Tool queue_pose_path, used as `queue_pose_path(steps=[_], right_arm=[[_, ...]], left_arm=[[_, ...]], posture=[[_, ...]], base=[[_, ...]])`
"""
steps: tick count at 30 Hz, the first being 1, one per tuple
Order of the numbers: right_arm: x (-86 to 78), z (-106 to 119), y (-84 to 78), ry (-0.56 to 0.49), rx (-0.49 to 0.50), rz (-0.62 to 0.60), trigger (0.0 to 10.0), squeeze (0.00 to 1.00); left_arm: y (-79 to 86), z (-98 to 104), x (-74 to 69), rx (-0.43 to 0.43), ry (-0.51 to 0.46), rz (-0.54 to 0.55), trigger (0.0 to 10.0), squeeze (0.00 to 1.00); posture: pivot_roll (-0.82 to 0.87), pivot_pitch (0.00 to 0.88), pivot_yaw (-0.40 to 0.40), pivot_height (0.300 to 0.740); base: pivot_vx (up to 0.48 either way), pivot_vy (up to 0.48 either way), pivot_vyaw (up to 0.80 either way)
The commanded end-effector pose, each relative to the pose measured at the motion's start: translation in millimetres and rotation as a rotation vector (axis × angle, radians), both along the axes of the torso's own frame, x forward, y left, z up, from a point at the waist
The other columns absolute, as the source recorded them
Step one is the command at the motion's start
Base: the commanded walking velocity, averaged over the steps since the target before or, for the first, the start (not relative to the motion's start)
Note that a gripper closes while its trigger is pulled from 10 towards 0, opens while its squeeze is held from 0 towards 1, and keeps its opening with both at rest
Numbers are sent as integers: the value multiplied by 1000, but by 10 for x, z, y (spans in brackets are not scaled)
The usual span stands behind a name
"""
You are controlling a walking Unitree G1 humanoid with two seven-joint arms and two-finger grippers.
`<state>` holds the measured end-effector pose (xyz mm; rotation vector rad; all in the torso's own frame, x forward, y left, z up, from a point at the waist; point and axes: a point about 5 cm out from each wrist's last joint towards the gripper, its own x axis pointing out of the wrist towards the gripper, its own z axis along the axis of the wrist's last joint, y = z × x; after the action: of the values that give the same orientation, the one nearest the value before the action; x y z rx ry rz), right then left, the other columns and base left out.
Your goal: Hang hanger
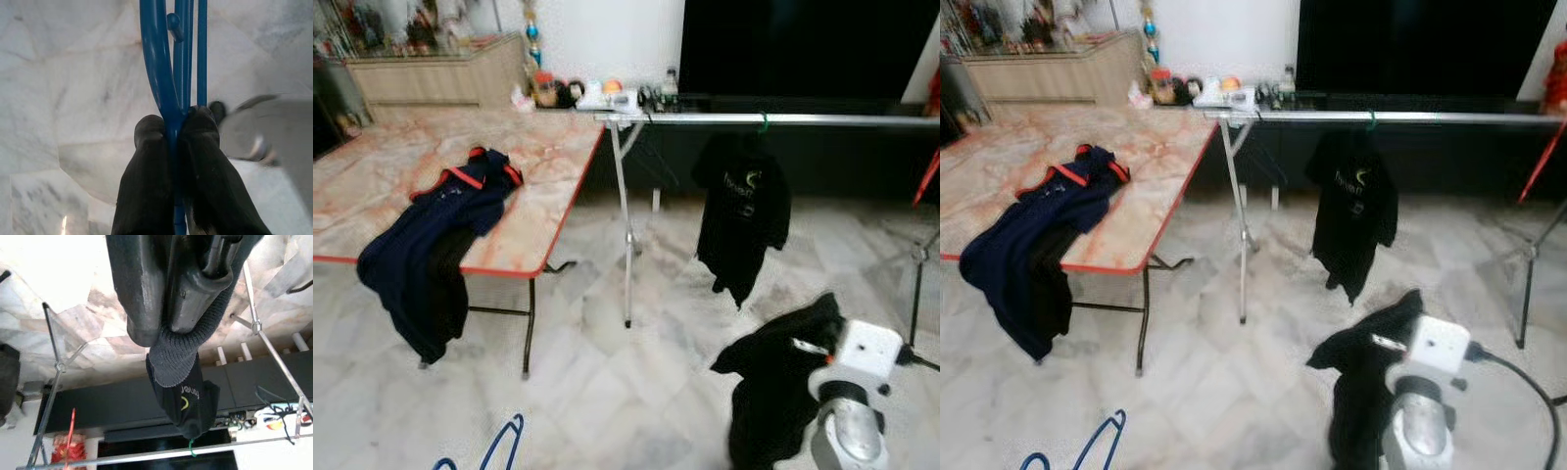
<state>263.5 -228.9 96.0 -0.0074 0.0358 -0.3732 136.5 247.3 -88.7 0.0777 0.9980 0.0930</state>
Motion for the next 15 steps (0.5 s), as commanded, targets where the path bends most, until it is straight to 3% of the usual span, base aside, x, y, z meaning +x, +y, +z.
queue_pose_path(steps=[1, 15], right_arm=[[69, 106, 100, -50, -2, 32, 10000, 0], [85, 123, 99, -54, -11, 33, 10000, 0]], left_arm=[[67, -6, -62, 19, 27, 10, 10000, 0], [90, -20, -121, 18, 43, 22, 10000, 0]], posture=[[107, 0, 26, 740], [107, 0, 23, 740]], base=[[0, 337, 0], [0, 340, 0]])
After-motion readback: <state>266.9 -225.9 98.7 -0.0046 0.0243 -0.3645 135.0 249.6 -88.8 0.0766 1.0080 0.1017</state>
